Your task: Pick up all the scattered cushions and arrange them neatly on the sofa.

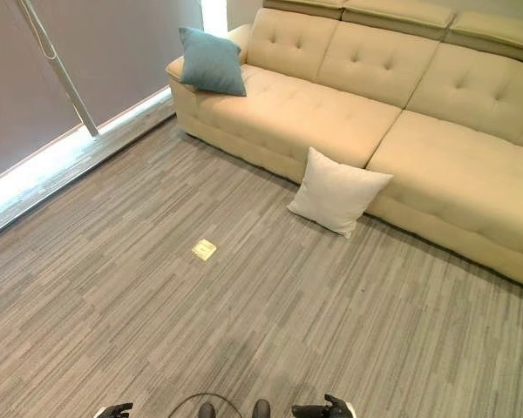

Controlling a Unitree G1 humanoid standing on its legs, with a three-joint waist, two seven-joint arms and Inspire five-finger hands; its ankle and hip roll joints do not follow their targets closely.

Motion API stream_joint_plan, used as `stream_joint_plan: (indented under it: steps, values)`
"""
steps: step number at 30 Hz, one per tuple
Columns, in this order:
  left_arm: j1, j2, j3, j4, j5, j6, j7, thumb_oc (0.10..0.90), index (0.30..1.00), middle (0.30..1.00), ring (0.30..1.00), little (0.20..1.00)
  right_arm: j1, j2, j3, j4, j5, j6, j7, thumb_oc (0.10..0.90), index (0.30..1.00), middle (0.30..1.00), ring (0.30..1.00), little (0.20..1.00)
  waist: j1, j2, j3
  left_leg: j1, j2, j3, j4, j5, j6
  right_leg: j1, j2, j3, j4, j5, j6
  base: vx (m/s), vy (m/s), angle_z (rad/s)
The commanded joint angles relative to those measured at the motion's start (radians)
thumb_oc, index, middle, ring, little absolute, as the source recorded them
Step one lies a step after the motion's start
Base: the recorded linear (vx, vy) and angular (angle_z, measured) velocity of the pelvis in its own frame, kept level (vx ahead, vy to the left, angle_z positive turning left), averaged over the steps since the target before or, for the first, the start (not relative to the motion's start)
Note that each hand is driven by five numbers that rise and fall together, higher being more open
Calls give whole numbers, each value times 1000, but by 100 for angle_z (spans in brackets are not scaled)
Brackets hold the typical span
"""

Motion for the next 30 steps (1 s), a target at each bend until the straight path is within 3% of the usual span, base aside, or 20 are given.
stream_joint_plan:
  steps: [1, 13, 18, 22, 23, 25, 26, 27, 28, 30]
  values:
    - [-63, 18, -30, 47, 23, -5, 35, 800, 900, 900, 900, 900, -30, 23, 27, -1, -11, -17, 2, 800, 900, 900, 900, 900, 18, -52, 1, -6, 43, -52, -13, -68, -71, 47, -98, 16, 12, -69, 120, 0, 0, 0]
    - [-80, 5, -72, 32, 38, -5, 51, 800, 900, 900, 900, 900, -37, 25, 61, -3, -56, -5, 3, 800, 900, 900, 900, 900, 16, -58, 28, -18, 53, -62, -13, -64, -70, 44, -87, 3, 12, -71, 108, 8, -28, 1]
    - [-82, 9, -90, 32, 57, -3, 46, 800, 900, 900, 900, 900, -48, 15, 73, -7, -69, -5, 1, 800, 900, 900, 900, 900, 23, -55, 60, -33, 76, -57, -13, -42, -70, 5, -79, 1, 66, -102, 87, 18, -61, 1]
    - [-86, 13, -95, 24, 53, -6, 39, 800, 900, 900, 900, 900, -56, 2, 91, -11, -90, -5, 1, 800, 900, 900, 900, 900, 31, -59, 86, -111, 85, -44, 120, -79, -67, -35, -83, 7, 122, -129, 65, 1, -66, 1]
    - [-90, 12, -93, 16, 45, -11, 36, 800, 900, 900, 900, 900, -59, -7, 102, -12, -109, -6, 7, 800, 900, 900, 900, 900, 42, -64, 108, -187, 73, -29, 257, -103, -76, -40, -87, 4, 142, -152, 45, 6, -89, -2]
    - [-103, 3, -106, -3, 46, -15, 47, 800, 900, 900, 900, 900, -74, -15, 123, -14, -138, -2, 6, 800, 900, 900, 900, 900, 49, -64, 143, -315, 109, 9, 448, -41, -95, -35, -87, -19, 154, -176, 21, 4, -100, 5]
    - [-103, 3, -106, -3, 46, -15, 47, 800, 900, 900, 900, 900, -74, -15, 123, -14, -138, -2, 6, 800, 900, 900, 900, 900, 48, -62, 142, -318, 110, 8, 451, -42, -95, -36, -86, -20, 155, -177, 20, 57, -91, 16]
    - [-109, -1, -114, -15, 56, -15, 57, 800, 900, 900, 900, 900, -73, -20, 131, -6, -154, 6, 2, 800, 900, 900, 900, 900, 52, -65, 149, -362, 142, 53, 511, -6, -95, -21, -81, -38, 145, -188, 11, 208, -122, 19]
    - [-110, -3, -130, -22, 70, -19, 70, 800, 900, 900, 900, 900, -63, -27, 136, 14, -159, 13, -10, 800, 900, 900, 900, 900, 63, -79, 153, -423, 173, 116, 552, -42, -100, 19, -74, -54, 128, -224, 15, 327, -109, 32]
    - [-97, -7, -127, -24, 74, -19, 81, 800, 900, 900, 900, 900, -47, -26, 125, 21, -146, 15, -21, 800, 900, 900, 900, 900, 78, -92, 135, -455, 170, 168, 459, -68, -81, 65, -75, -73, 94, -231, 34, 369, 32, 51]
